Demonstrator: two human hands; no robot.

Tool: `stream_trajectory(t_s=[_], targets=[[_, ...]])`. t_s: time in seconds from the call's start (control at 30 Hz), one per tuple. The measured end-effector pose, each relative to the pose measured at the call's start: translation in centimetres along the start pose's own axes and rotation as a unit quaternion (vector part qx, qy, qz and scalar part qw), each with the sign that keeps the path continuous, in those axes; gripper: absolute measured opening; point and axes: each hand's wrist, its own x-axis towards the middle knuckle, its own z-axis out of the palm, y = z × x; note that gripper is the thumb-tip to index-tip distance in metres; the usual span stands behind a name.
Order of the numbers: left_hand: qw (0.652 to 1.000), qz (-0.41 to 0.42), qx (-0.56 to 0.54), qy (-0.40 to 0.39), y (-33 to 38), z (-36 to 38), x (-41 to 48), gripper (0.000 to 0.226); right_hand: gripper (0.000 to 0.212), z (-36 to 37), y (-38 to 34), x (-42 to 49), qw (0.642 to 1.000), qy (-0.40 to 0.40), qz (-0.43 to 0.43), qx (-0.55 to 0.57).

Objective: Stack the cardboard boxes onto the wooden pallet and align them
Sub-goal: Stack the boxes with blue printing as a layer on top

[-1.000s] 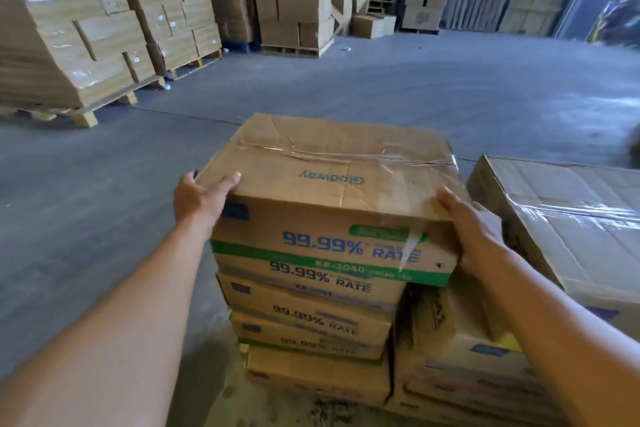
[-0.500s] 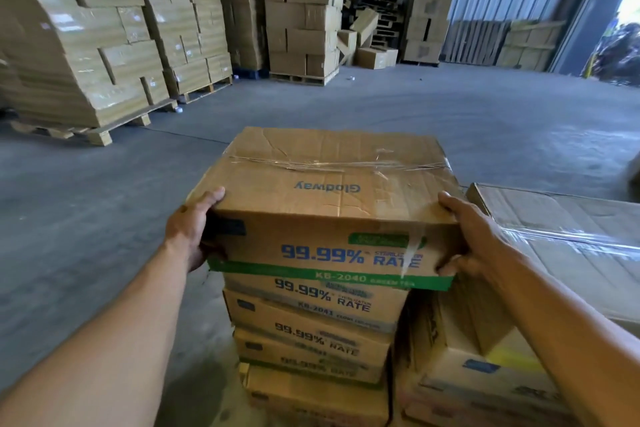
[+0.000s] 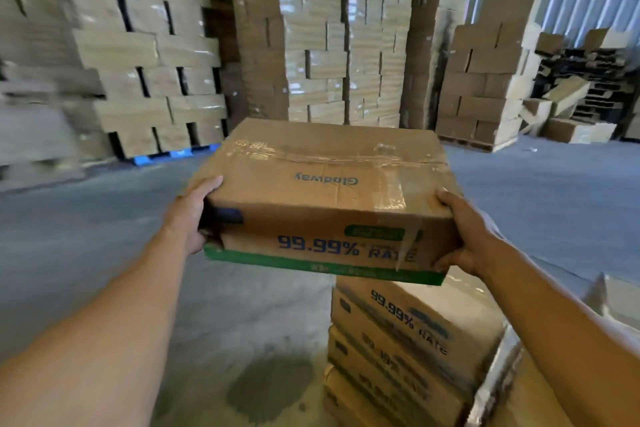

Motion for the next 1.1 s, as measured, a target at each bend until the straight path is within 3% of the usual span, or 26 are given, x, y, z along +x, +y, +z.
stream_trajectory(t_s=[0.1, 0.17, 0.23, 0.3, 0.37, 0.43, 0.57, 0.63, 0.7, 0.77, 0.83, 0.9, 0.93, 1.0, 1.1], targets=[[0.996, 0.043, -0.001, 0.077, 0.7, -7.7, -5.6, 0.041, 0.025, 4.0, 1.9, -2.0, 0.996, -0.082, -0.006, -0.031], [0.987, 0.045, 0.019, 0.152, 0.8, -12.8, -10.1, 0.050, 0.028, 7.1, 3.9, -3.1, 0.989, -0.137, -0.006, -0.047], [0.971, 0.047, 0.021, 0.233, 0.7, -18.2, -15.0, 0.065, 0.040, 10.8, 6.5, -4.7, 0.978, -0.196, -0.002, -0.074], [0.951, 0.042, 0.026, 0.305, 0.1, -23.5, -19.4, 0.098, 0.065, 14.4, 9.4, -6.1, 0.965, -0.241, 0.010, -0.099], [0.925, 0.055, 0.020, 0.376, -0.5, -29.7, -24.2, 0.108, 0.081, 18.7, 13.2, -8.5, 0.947, -0.294, 0.048, -0.125], [0.899, 0.055, 0.008, 0.435, -0.9, -33.2, -29.6, 0.096, 0.073, 22.5, 17.0, -11.7, 0.924, -0.351, 0.067, -0.139], [0.836, 0.057, -0.017, 0.545, -2.1, -39.0, -37.9, 0.035, 0.051, 28.5, 24.4, -19.0, 0.885, -0.420, 0.109, -0.168], [0.808, 0.059, -0.036, 0.585, -3.2, -42.1, -40.9, 0.037, 0.061, 31.0, 28.6, -22.0, 0.864, -0.452, 0.134, -0.178], [0.775, 0.056, -0.054, 0.627, -4.5, -45.7, -43.6, 0.055, 0.079, 33.6, 33.8, -24.9, 0.847, -0.469, 0.161, -0.188], [0.735, 0.060, -0.076, 0.671, -5.8, -49.3, -45.4, 0.061, 0.079, 36.2, 39.2, -27.1, 0.838, -0.486, 0.160, -0.191], [0.702, 0.082, -0.077, 0.703, -7.4, -52.7, -46.1, 0.063, 0.066, 37.0, 42.4, -30.7, 0.835, -0.483, 0.180, -0.191], [0.673, 0.106, -0.063, 0.730, -9.0, -56.5, -46.2, 0.059, 0.027, 37.7, 45.1, -33.7, 0.830, -0.471, 0.232, -0.190], [0.663, 0.109, -0.058, 0.738, -9.9, -58.4, -46.2, 0.054, 0.021, 38.3, 46.6, -34.9, 0.823, -0.465, 0.256, -0.200], [0.656, 0.095, -0.051, 0.747, -11.5, -61.9, -45.8, 0.045, 0.036, 38.7, 49.8, -36.8, 0.818, -0.453, 0.285, -0.211], [0.656, 0.076, -0.036, 0.750, -13.8, -67.7, -44.4, 0.035, 0.069, 39.0, 56.0, -39.1, 0.825, -0.446, 0.253, -0.236]])
